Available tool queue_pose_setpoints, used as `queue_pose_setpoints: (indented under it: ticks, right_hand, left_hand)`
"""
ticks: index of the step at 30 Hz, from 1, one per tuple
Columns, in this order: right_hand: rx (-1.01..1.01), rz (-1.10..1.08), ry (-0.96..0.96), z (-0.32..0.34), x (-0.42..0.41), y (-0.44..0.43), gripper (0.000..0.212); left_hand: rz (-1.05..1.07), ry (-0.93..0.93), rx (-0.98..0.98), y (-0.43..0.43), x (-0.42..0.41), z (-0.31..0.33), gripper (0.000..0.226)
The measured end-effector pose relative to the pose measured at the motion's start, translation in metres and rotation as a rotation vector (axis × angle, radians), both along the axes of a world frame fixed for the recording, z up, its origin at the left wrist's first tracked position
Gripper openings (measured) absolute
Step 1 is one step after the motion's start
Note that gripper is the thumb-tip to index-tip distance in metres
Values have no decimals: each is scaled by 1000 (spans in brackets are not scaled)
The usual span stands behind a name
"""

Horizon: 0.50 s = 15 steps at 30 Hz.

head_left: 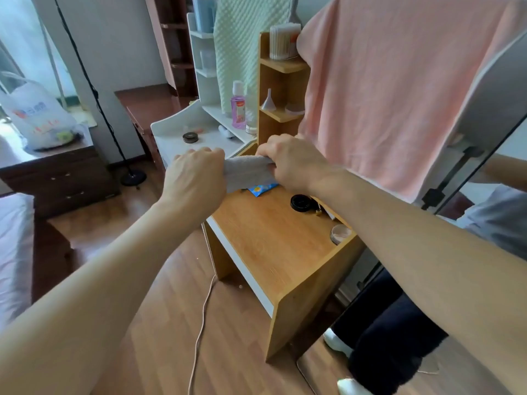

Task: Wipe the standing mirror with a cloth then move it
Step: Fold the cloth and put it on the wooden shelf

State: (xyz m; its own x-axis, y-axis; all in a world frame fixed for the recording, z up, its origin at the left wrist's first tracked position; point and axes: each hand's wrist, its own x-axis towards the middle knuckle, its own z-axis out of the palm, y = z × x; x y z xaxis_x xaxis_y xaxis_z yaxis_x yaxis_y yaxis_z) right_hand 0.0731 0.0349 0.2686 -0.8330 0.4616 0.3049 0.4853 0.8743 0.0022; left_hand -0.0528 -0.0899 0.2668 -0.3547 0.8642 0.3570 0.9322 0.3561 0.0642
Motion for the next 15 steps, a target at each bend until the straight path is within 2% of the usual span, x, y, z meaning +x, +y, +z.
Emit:
queue_pose_setpoints:
  ticks: [6, 15]
  right_hand:
    - [-17, 25, -128, -58, 0, 27, 28]
    - [-50, 132, -268, -136, 1, 64, 21]
  left_hand:
    - [68, -86, -122, 21, 13, -52, 15]
    - [161, -66, -285, 52, 30, -125, 24]
